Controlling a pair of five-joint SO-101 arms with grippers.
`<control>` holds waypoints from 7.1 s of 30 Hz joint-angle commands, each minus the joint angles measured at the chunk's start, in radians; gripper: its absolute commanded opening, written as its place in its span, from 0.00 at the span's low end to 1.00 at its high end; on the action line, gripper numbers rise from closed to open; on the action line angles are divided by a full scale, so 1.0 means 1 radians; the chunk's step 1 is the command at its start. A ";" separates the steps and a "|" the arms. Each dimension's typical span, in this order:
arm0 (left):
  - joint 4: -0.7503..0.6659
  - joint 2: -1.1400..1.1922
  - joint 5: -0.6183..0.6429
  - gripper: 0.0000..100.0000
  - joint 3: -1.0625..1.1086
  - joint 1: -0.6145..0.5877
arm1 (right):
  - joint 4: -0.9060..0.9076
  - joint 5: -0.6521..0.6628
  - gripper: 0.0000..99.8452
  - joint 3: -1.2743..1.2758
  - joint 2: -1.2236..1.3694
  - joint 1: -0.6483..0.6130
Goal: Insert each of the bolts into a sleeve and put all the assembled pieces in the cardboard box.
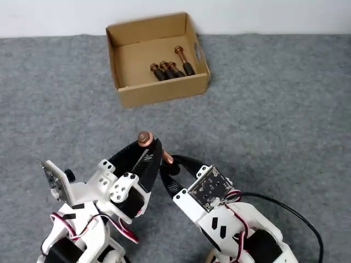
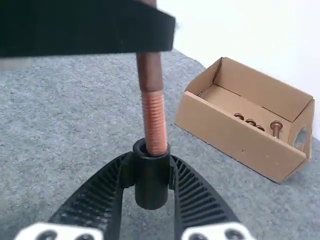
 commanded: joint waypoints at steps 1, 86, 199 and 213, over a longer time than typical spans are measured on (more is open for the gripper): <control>0.012 0.000 -0.017 0.00 -0.005 -0.058 | -0.025 0.017 0.01 -0.075 -0.005 -0.010; 0.597 1.154 -0.242 0.00 -0.541 -0.379 | 0.246 -0.069 0.01 -0.158 -0.015 0.561; 0.305 0.258 0.058 0.00 -0.403 -0.080 | 0.114 -0.069 0.01 -0.031 -0.005 -0.061; 0.368 0.258 0.055 0.00 -0.374 -0.006 | 0.064 0.009 0.01 -0.037 -0.005 -0.064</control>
